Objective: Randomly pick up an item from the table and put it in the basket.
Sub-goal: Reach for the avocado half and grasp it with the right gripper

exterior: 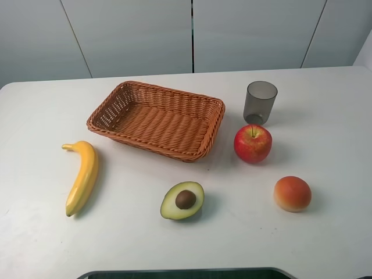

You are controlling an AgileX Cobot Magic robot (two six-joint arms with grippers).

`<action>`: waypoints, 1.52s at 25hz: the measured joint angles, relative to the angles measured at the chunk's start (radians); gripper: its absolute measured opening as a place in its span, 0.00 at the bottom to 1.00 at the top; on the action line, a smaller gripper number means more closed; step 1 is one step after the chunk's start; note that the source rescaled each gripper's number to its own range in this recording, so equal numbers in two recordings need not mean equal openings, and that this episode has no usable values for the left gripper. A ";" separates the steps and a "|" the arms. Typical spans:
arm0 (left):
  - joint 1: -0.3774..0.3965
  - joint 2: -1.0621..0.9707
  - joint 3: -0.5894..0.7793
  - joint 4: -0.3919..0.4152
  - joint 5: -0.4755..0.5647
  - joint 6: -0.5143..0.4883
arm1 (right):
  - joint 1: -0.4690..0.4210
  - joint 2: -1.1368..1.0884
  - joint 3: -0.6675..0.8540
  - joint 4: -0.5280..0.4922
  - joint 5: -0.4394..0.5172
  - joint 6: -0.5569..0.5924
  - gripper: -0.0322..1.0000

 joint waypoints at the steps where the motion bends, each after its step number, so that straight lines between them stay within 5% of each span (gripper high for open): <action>1: 0.000 0.000 0.000 0.000 0.000 0.000 | 0.000 0.041 -0.010 0.000 -0.006 0.000 1.00; 4: 0.000 0.000 0.000 0.000 0.000 0.000 | 0.035 0.154 -0.020 0.002 -0.011 0.000 1.00; 9: 0.000 0.000 0.000 0.000 0.000 0.000 | 0.240 0.283 -0.020 0.029 -0.072 0.077 1.00; 15: 0.000 0.000 0.000 0.000 0.000 0.000 | 0.543 0.456 -0.022 0.047 -0.223 0.477 1.00; 21: 0.000 0.000 0.000 0.000 0.000 0.006 | 0.714 0.704 -0.027 0.047 -0.382 0.822 1.00; 31: 0.000 0.000 0.000 0.000 0.000 0.000 | 0.917 1.067 -0.211 0.003 -0.424 1.039 1.00; 38: 0.000 0.000 0.000 0.000 0.000 0.000 | 0.943 1.240 -0.321 -0.020 -0.426 1.143 1.00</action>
